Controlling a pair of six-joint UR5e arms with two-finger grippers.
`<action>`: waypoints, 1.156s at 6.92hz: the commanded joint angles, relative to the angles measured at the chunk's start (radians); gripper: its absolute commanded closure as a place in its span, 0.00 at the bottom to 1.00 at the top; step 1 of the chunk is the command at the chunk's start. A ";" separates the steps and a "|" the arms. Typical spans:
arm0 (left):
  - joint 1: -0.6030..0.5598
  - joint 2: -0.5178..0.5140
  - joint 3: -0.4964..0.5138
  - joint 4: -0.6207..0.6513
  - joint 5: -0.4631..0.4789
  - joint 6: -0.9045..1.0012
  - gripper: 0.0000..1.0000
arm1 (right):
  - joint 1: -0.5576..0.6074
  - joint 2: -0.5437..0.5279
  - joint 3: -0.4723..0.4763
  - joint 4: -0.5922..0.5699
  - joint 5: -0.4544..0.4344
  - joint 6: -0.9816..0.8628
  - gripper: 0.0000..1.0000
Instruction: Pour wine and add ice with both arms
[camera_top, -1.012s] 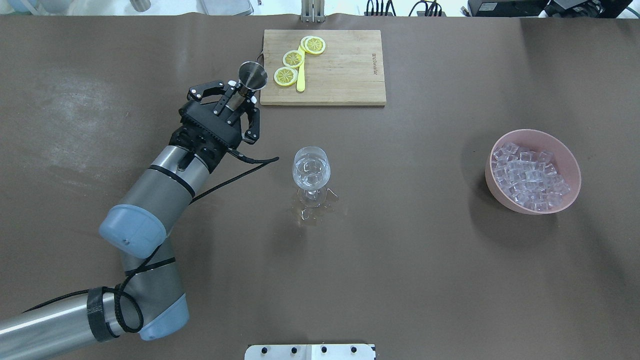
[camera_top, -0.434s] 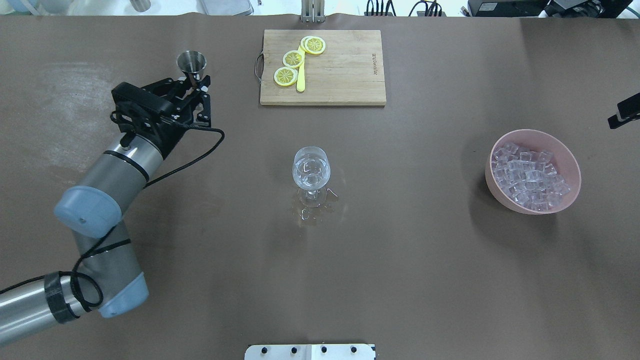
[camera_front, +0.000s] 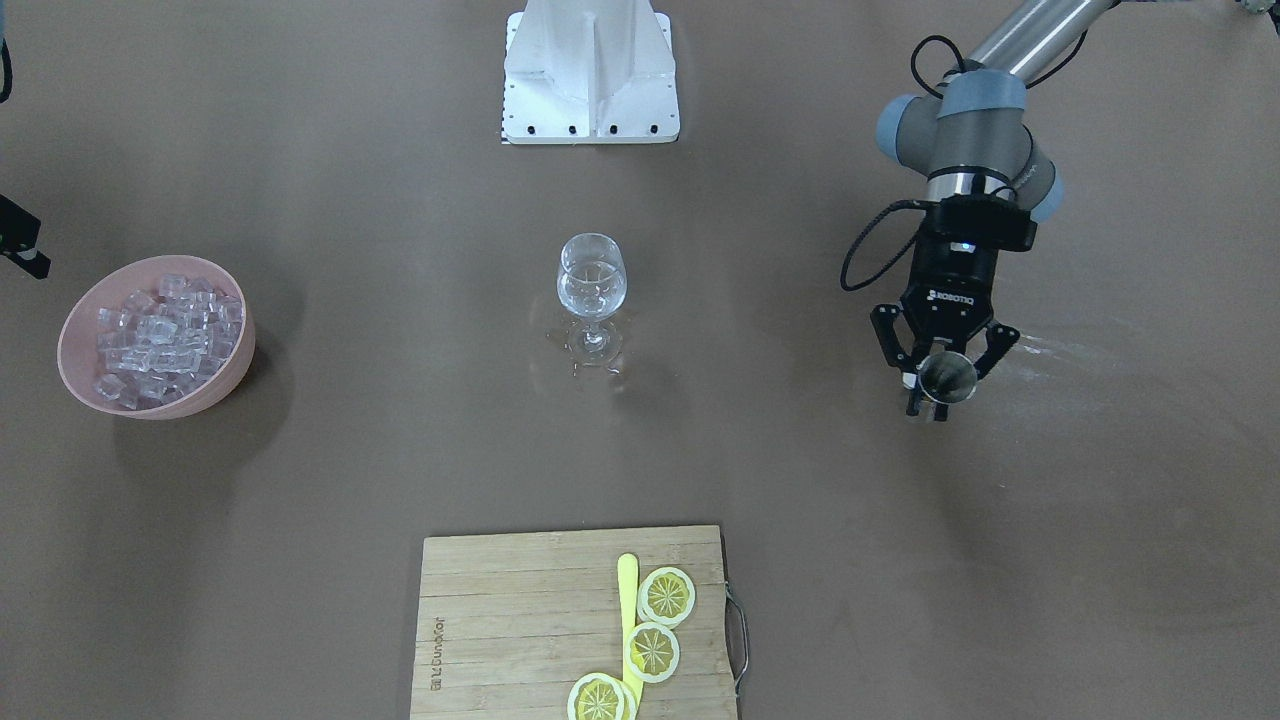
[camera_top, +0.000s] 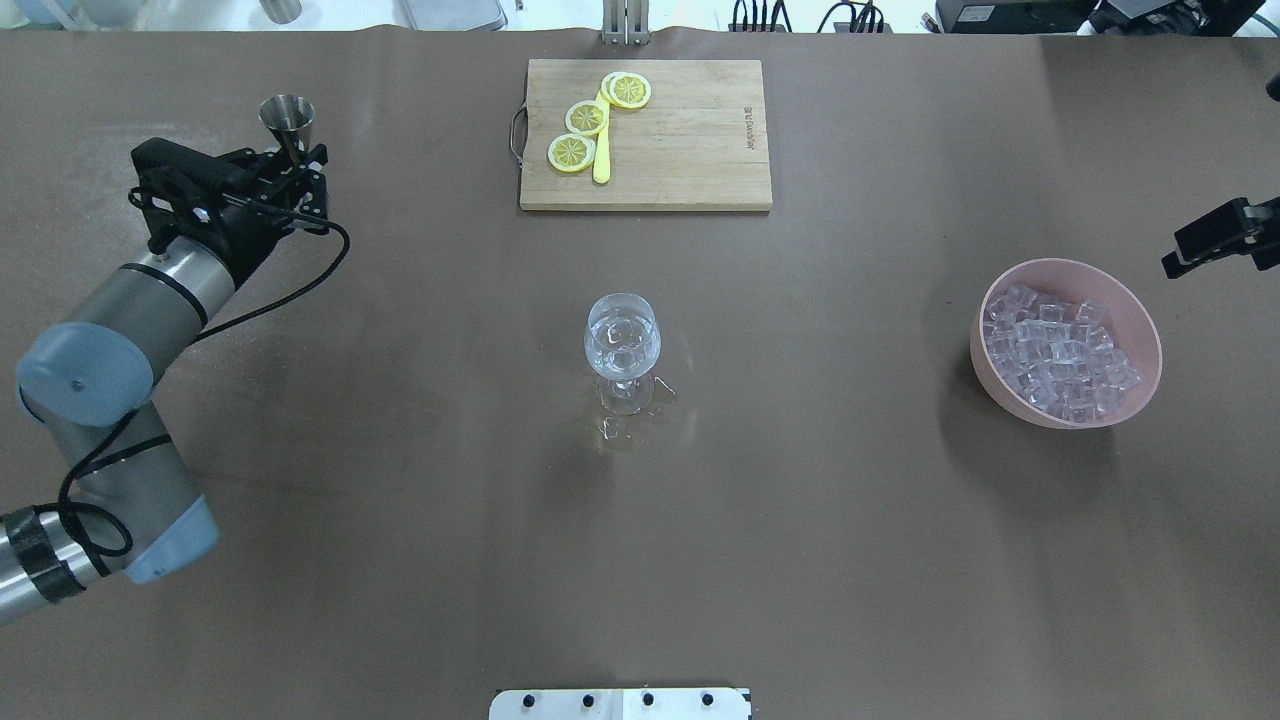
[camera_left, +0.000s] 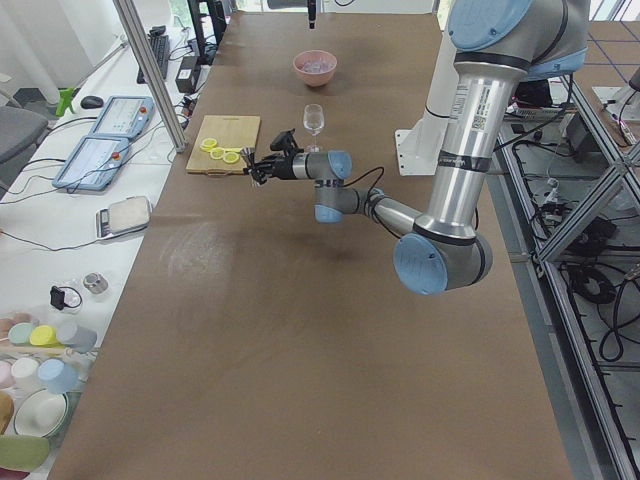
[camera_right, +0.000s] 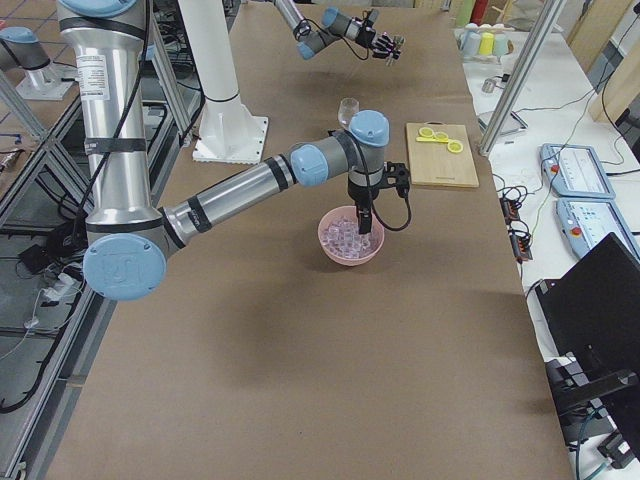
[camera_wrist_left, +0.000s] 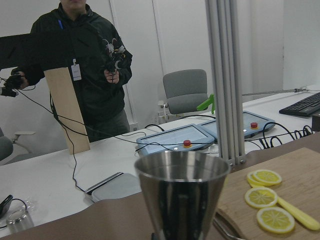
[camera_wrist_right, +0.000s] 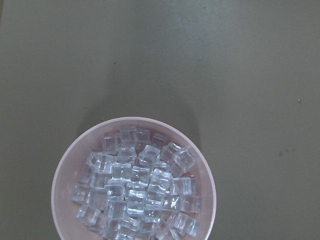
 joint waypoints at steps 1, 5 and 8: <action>-0.175 0.010 0.094 -0.011 -0.251 -0.095 1.00 | -0.073 0.016 0.004 0.000 -0.039 -0.001 0.00; -0.221 0.010 0.274 -0.129 -0.265 -0.204 1.00 | -0.199 0.035 0.009 0.000 -0.074 0.032 0.05; -0.221 0.032 0.276 -0.131 -0.262 -0.201 1.00 | -0.237 0.099 -0.106 0.000 -0.136 0.028 0.18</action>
